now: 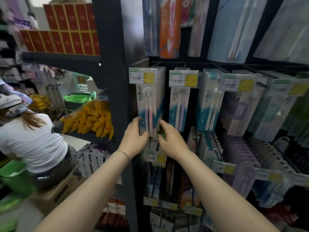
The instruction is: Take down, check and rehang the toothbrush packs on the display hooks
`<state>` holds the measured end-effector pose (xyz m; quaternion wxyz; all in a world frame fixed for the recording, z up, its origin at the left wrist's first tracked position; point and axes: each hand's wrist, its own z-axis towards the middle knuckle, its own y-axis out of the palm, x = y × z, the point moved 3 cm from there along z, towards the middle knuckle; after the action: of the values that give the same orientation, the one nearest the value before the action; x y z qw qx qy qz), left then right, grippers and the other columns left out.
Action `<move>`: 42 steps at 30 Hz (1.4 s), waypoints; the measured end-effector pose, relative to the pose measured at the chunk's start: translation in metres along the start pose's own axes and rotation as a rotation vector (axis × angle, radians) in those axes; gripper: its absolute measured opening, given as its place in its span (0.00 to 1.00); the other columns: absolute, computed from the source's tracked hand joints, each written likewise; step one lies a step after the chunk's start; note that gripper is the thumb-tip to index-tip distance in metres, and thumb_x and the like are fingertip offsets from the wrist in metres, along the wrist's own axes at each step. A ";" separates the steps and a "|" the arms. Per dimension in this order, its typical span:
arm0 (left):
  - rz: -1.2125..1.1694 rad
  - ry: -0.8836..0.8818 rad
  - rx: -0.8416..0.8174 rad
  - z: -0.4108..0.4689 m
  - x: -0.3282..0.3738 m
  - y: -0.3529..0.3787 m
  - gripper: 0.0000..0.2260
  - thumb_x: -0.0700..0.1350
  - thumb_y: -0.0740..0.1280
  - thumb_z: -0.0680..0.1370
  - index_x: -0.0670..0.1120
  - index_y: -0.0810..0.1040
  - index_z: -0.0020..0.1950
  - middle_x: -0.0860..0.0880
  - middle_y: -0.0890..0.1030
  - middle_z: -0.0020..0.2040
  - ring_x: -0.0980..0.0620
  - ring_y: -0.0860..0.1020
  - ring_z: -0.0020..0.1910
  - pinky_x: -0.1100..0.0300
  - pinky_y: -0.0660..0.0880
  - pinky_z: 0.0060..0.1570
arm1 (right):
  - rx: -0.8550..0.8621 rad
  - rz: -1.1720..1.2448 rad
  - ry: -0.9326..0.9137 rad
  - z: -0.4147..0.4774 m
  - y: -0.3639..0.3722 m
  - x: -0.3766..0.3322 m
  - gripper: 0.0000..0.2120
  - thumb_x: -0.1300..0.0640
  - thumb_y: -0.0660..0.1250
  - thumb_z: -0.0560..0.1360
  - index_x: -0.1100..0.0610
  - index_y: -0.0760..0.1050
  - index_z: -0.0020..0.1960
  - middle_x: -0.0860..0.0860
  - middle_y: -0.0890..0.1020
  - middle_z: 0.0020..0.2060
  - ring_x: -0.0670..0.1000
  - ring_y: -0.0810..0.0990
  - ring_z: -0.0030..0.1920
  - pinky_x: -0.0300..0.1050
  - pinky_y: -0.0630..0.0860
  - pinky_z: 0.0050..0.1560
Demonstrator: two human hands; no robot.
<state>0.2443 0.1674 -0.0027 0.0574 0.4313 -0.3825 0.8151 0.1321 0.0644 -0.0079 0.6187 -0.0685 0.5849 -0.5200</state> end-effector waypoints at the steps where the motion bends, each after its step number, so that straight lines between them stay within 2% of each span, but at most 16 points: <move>1: -0.079 -0.002 0.025 0.005 0.002 -0.001 0.26 0.44 0.62 0.79 0.47 0.59 0.76 0.46 0.66 0.73 0.47 0.67 0.70 0.50 0.66 0.70 | 0.025 0.090 0.023 0.005 0.003 -0.002 0.29 0.57 0.59 0.80 0.49 0.53 0.78 0.48 0.60 0.76 0.47 0.61 0.74 0.40 0.59 0.71; 3: -0.199 -0.010 0.062 0.013 0.006 -0.001 0.28 0.41 0.60 0.80 0.47 0.53 0.79 0.46 0.59 0.77 0.47 0.61 0.74 0.49 0.60 0.74 | 0.061 0.199 0.038 0.015 0.010 -0.006 0.32 0.59 0.59 0.80 0.46 0.47 0.79 0.47 0.55 0.78 0.47 0.56 0.76 0.39 0.55 0.71; 5: -0.274 -0.012 0.065 0.018 0.009 0.001 0.31 0.39 0.58 0.80 0.48 0.47 0.79 0.48 0.53 0.79 0.51 0.54 0.77 0.52 0.54 0.76 | 0.068 0.213 0.017 0.023 0.016 -0.010 0.38 0.61 0.60 0.79 0.41 0.41 0.78 0.48 0.47 0.79 0.47 0.50 0.77 0.41 0.53 0.72; 8: -0.369 -0.001 0.071 0.025 0.012 0.003 0.32 0.41 0.58 0.82 0.52 0.43 0.79 0.52 0.48 0.79 0.55 0.49 0.77 0.55 0.50 0.76 | 0.085 0.165 -0.016 0.031 0.023 -0.017 0.45 0.62 0.61 0.77 0.32 0.32 0.73 0.44 0.39 0.78 0.50 0.49 0.78 0.53 0.61 0.74; 10: -0.411 0.025 0.093 0.030 0.012 0.004 0.31 0.43 0.59 0.82 0.53 0.43 0.79 0.54 0.47 0.79 0.56 0.48 0.77 0.55 0.49 0.76 | 0.103 0.128 -0.016 0.035 0.026 -0.020 0.48 0.62 0.62 0.77 0.28 0.28 0.69 0.42 0.36 0.77 0.51 0.49 0.78 0.58 0.65 0.71; 14: -0.503 0.018 0.064 0.041 0.006 0.008 0.29 0.45 0.57 0.83 0.54 0.44 0.79 0.57 0.49 0.79 0.59 0.50 0.77 0.56 0.51 0.76 | 0.105 0.085 -0.022 0.042 0.030 -0.023 0.50 0.60 0.61 0.78 0.27 0.22 0.64 0.42 0.35 0.76 0.47 0.42 0.77 0.56 0.58 0.75; 19: -0.483 0.045 0.002 0.046 0.005 0.011 0.29 0.46 0.56 0.83 0.57 0.43 0.78 0.64 0.51 0.72 0.65 0.50 0.72 0.66 0.51 0.69 | 0.131 0.071 -0.006 0.049 0.031 -0.024 0.50 0.56 0.63 0.78 0.29 0.21 0.64 0.43 0.35 0.77 0.48 0.47 0.78 0.55 0.61 0.74; 24: -0.377 0.101 -0.010 0.043 0.007 0.009 0.30 0.48 0.56 0.83 0.54 0.39 0.78 0.64 0.46 0.72 0.66 0.46 0.72 0.67 0.47 0.70 | 0.142 0.081 -0.019 0.047 0.028 -0.023 0.48 0.55 0.63 0.79 0.29 0.23 0.67 0.42 0.37 0.77 0.47 0.49 0.78 0.54 0.64 0.73; 27: -0.309 0.133 0.018 0.038 0.008 0.007 0.32 0.49 0.57 0.82 0.51 0.40 0.79 0.63 0.47 0.72 0.67 0.47 0.71 0.70 0.47 0.68 | 0.134 0.084 -0.024 0.041 0.019 -0.020 0.45 0.58 0.61 0.78 0.30 0.29 0.70 0.42 0.39 0.77 0.47 0.49 0.78 0.51 0.63 0.72; 29: -0.273 0.138 0.054 0.036 0.003 0.005 0.33 0.49 0.60 0.81 0.51 0.41 0.79 0.60 0.49 0.75 0.64 0.49 0.73 0.67 0.49 0.70 | 0.141 0.055 -0.036 0.035 0.010 -0.016 0.44 0.61 0.61 0.77 0.31 0.33 0.73 0.43 0.40 0.78 0.49 0.50 0.78 0.49 0.64 0.71; 31: -0.258 0.109 0.100 0.033 -0.004 0.002 0.35 0.50 0.63 0.80 0.51 0.44 0.79 0.56 0.52 0.78 0.58 0.53 0.76 0.58 0.53 0.74 | 0.158 0.000 -0.053 0.030 -0.001 -0.011 0.43 0.61 0.60 0.78 0.33 0.36 0.74 0.44 0.43 0.78 0.49 0.49 0.78 0.46 0.63 0.69; 33: -0.260 0.092 0.133 0.028 -0.007 0.000 0.34 0.48 0.65 0.79 0.50 0.49 0.79 0.52 0.58 0.77 0.54 0.60 0.75 0.52 0.60 0.73 | 0.169 -0.074 -0.051 0.024 -0.015 -0.003 0.39 0.59 0.59 0.78 0.37 0.39 0.76 0.46 0.47 0.78 0.51 0.50 0.78 0.48 0.61 0.71; 36: -0.179 0.162 0.220 0.015 0.000 -0.002 0.30 0.45 0.67 0.78 0.47 0.56 0.77 0.50 0.63 0.73 0.53 0.63 0.72 0.52 0.64 0.71 | 0.150 -0.262 -0.018 0.017 -0.038 0.010 0.32 0.57 0.58 0.79 0.44 0.47 0.78 0.50 0.53 0.77 0.54 0.55 0.75 0.52 0.60 0.73; 39: 0.051 0.268 0.343 0.004 0.013 0.001 0.25 0.40 0.68 0.76 0.40 0.64 0.72 0.42 0.64 0.72 0.45 0.62 0.72 0.50 0.62 0.71 | 0.117 -0.453 -0.030 0.008 -0.060 0.022 0.28 0.56 0.56 0.79 0.48 0.53 0.77 0.51 0.59 0.75 0.56 0.59 0.72 0.54 0.62 0.70; 42: 0.256 0.391 0.367 -0.007 0.032 0.013 0.21 0.43 0.66 0.75 0.40 0.71 0.66 0.41 0.71 0.66 0.42 0.67 0.67 0.48 0.68 0.62 | 0.072 -0.604 -0.051 -0.003 -0.081 0.035 0.26 0.55 0.56 0.79 0.50 0.56 0.76 0.52 0.62 0.74 0.55 0.59 0.72 0.52 0.61 0.70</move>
<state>0.2148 0.1554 0.0113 -0.0523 0.2173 -0.2617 0.9389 0.0764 0.0046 0.0242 0.4525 -0.2303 0.5037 -0.6989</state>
